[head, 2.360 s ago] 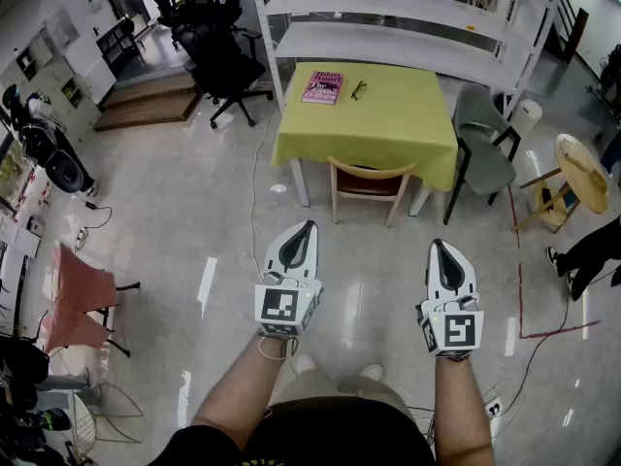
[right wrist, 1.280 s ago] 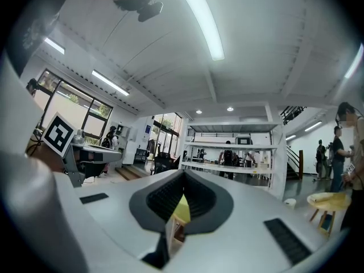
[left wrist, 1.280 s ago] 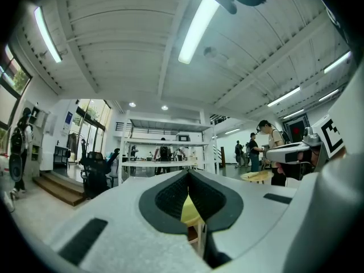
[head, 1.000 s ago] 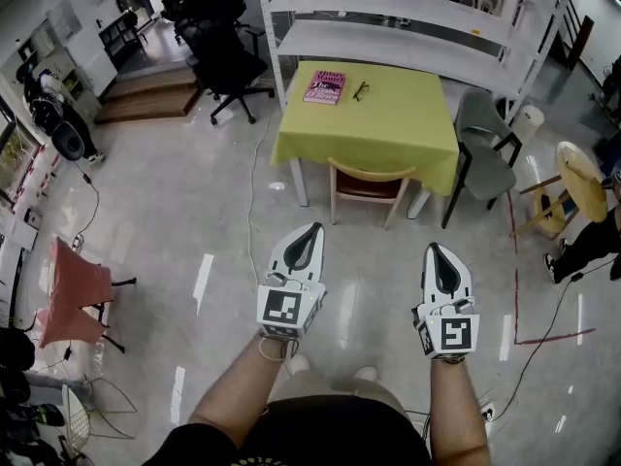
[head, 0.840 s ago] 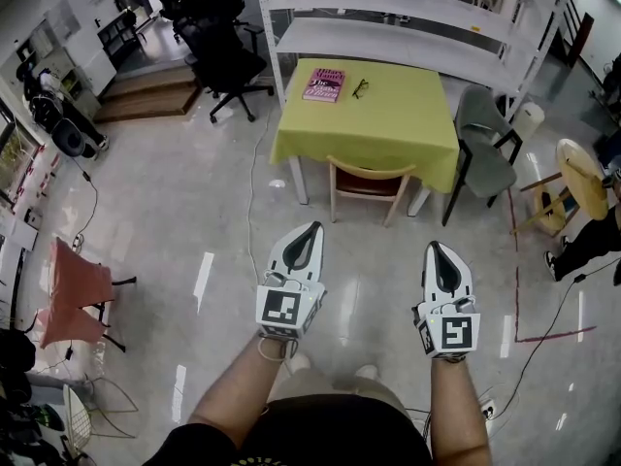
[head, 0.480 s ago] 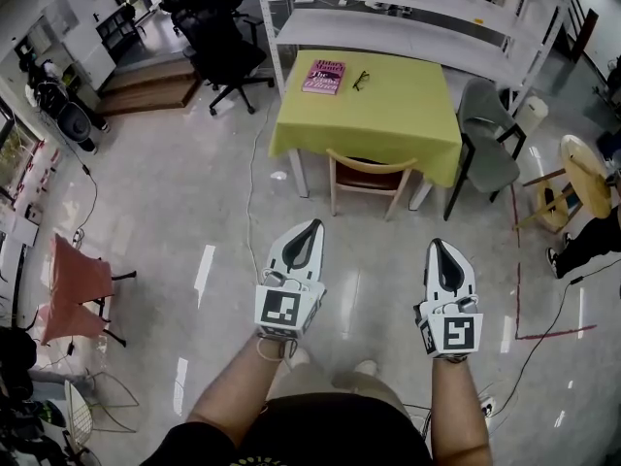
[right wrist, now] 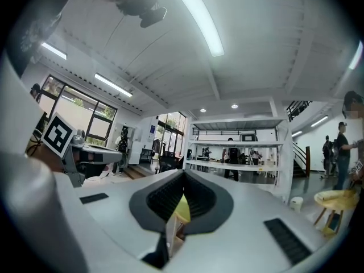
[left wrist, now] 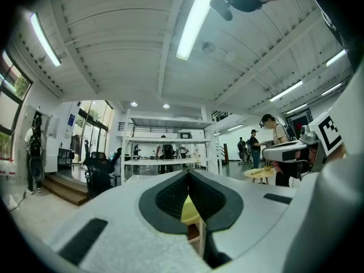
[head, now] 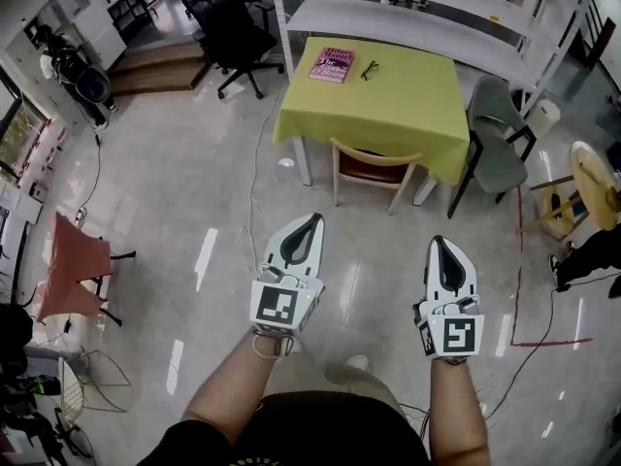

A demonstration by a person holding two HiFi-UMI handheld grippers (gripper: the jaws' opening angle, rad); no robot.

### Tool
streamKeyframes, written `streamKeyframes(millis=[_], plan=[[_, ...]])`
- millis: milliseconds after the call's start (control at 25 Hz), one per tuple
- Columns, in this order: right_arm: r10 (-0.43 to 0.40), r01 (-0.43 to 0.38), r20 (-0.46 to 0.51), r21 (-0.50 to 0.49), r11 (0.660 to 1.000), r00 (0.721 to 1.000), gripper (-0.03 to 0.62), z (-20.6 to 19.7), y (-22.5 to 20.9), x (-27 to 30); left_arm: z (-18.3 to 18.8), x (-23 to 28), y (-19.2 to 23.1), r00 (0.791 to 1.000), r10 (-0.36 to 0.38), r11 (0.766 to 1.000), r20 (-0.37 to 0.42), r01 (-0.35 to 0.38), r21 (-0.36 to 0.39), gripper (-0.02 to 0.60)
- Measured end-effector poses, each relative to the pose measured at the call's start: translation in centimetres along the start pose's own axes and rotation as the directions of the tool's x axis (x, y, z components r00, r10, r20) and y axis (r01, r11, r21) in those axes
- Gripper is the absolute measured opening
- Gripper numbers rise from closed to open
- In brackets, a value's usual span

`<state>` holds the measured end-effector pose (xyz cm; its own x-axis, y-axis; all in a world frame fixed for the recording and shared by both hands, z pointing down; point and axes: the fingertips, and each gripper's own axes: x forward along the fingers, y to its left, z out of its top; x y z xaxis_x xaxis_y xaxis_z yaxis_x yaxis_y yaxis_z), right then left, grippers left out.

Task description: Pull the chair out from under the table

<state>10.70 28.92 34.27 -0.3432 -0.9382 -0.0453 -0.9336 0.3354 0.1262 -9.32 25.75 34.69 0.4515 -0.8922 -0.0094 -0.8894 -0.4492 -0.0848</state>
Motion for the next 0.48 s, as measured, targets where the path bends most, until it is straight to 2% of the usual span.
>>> streamKeyframes(millis=[120,240,480], plan=[[0.020,-0.020,-0.007,0.001,1.000,1.000,0.006,-0.2,-0.2,-0.2,0.2,-0.3,-0.5,1.000,0.015,1.000,0.006,-0.015,-0.016,0.008],[0.026,-0.026,-0.009,0.007,1.000,1.000,0.005,-0.4,-0.7,0.2,0.4,0.2,-0.8,1.000,0.007,1.000,0.008,-0.007,-0.001,0.009],[0.012,-0.012,-0.017,0.010,1.000,1.000,0.006,-1.2,-0.5,3.3,-0.4,2.5,1.3,1.000,-0.008,1.000,0.005,0.008,0.004,0.009]])
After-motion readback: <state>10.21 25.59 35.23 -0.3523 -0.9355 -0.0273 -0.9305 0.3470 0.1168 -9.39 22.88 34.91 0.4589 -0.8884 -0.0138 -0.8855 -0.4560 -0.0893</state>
